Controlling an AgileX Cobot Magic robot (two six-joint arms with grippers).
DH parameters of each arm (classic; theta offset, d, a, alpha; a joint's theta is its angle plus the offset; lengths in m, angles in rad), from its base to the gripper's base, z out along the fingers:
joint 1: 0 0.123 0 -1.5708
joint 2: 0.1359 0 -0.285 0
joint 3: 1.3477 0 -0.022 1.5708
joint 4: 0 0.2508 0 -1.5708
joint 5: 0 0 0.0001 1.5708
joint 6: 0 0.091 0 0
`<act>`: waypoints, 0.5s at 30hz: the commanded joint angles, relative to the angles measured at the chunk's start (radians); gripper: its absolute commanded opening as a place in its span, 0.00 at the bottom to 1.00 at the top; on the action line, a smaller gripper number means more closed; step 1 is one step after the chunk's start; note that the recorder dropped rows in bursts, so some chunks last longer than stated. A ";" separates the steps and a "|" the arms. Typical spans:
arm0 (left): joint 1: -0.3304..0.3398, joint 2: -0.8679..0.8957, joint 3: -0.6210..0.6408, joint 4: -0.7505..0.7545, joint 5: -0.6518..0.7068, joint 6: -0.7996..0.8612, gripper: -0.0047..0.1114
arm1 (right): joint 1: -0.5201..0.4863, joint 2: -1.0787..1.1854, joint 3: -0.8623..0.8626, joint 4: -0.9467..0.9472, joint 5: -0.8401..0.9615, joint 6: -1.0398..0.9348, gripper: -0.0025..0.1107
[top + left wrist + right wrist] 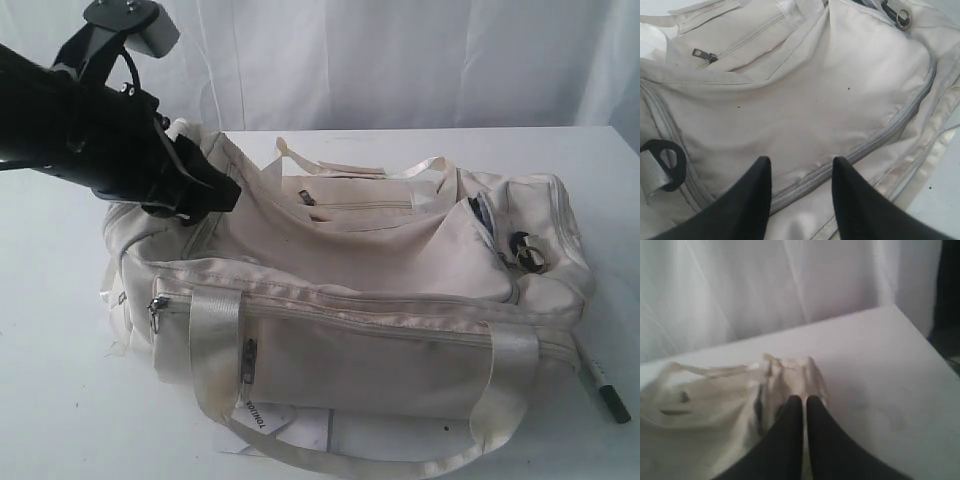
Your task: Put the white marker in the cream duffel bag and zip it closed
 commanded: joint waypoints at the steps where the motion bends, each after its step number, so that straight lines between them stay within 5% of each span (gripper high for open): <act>1: -0.022 0.000 -0.007 -0.041 -0.002 0.003 0.43 | -0.004 0.283 -0.206 -0.247 0.200 0.046 0.24; 4: -0.037 0.000 -0.007 -0.047 -0.018 0.003 0.43 | -0.004 0.429 -0.283 -0.249 0.237 0.030 0.35; 15: -0.047 0.000 -0.007 -0.047 -0.011 0.003 0.43 | -0.011 0.629 -0.340 0.069 0.241 -0.231 0.35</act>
